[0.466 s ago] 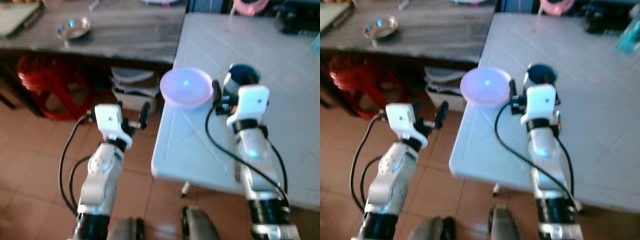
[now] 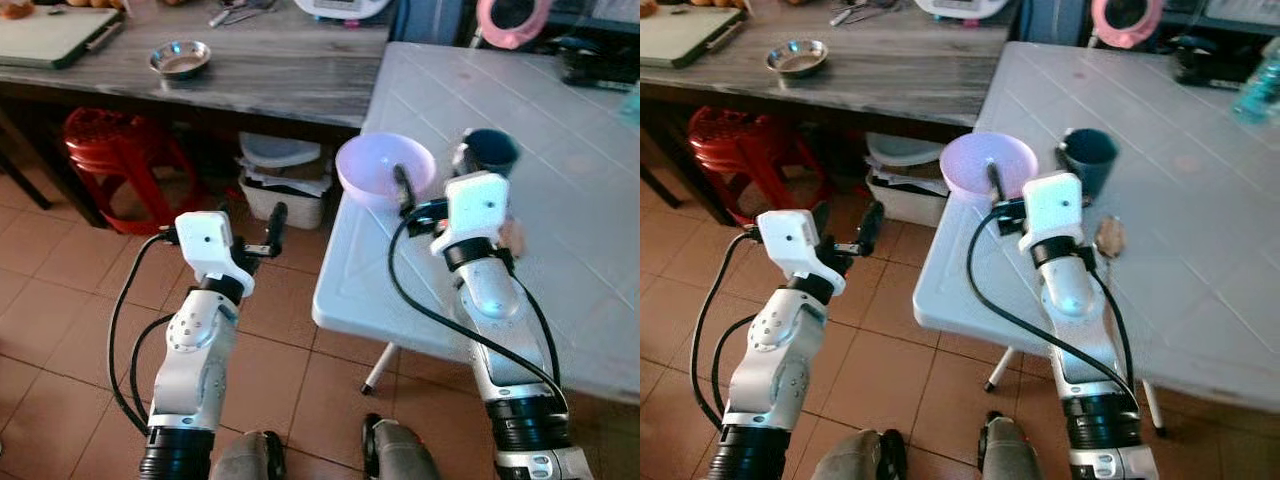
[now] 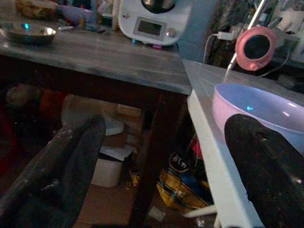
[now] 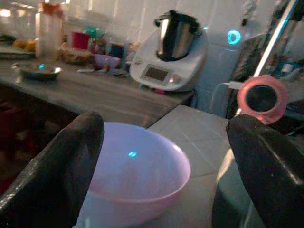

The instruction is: Setting the table

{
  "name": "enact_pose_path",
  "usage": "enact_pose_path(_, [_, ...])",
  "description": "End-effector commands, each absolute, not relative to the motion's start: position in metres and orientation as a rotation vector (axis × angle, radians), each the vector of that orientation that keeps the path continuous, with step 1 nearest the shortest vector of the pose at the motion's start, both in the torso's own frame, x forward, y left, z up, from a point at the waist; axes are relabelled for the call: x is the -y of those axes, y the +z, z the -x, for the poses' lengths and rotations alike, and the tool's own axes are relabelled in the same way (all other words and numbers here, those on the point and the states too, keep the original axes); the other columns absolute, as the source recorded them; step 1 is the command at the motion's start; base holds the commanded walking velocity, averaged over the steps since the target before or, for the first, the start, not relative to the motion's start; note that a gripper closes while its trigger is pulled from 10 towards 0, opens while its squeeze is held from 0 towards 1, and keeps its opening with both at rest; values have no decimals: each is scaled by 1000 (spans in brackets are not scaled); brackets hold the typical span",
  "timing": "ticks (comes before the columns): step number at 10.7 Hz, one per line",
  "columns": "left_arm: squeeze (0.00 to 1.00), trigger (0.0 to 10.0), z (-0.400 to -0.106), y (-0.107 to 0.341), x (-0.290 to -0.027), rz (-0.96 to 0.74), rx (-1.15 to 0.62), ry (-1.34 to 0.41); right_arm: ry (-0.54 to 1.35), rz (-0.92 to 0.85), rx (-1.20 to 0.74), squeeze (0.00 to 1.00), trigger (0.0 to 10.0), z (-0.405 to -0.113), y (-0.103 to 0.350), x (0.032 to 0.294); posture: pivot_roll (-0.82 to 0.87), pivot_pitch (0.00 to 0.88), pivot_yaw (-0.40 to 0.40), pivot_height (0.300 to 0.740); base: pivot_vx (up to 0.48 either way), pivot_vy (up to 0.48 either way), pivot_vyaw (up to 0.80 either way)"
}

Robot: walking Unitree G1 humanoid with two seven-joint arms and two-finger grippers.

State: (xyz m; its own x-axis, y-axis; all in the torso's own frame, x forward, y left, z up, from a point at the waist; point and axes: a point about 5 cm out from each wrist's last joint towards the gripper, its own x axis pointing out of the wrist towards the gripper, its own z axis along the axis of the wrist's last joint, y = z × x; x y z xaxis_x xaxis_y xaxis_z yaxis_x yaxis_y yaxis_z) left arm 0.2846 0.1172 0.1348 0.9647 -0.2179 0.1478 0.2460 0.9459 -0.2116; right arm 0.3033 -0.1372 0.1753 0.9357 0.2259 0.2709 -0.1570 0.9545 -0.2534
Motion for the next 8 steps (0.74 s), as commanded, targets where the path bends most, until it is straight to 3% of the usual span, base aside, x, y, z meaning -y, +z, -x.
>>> enact_pose_path(1, [0, 10000, -285, 132, -118, 226, 111, -230, 265, 253, 278, 1000, 10000, -305, 178, 127, -69, 134, 47, 740, 0, 0, 0])
enact_pose_path(2, [0, 10000, -285, 130, -117, 226, 102, -232, 367, 290, 238, 882, 10000, -305, 176, 120, -71, 136, 47, 740, 0, 0, 0])
enact_pose_path(3, [0, 10000, -284, 128, -115, 228, 92, -236, 449, 350, 217, 0, 10000, -307, 175, 116, -76, 139, 49, 740, 0, 0, 0])
enact_pose_path(8, [0, 10000, -282, 124, -110, 238, 68, -256, 587, 518, 37, 0, 10000, -342, 175, 130, -77, 151, 41, 740, 0, 0, 0])
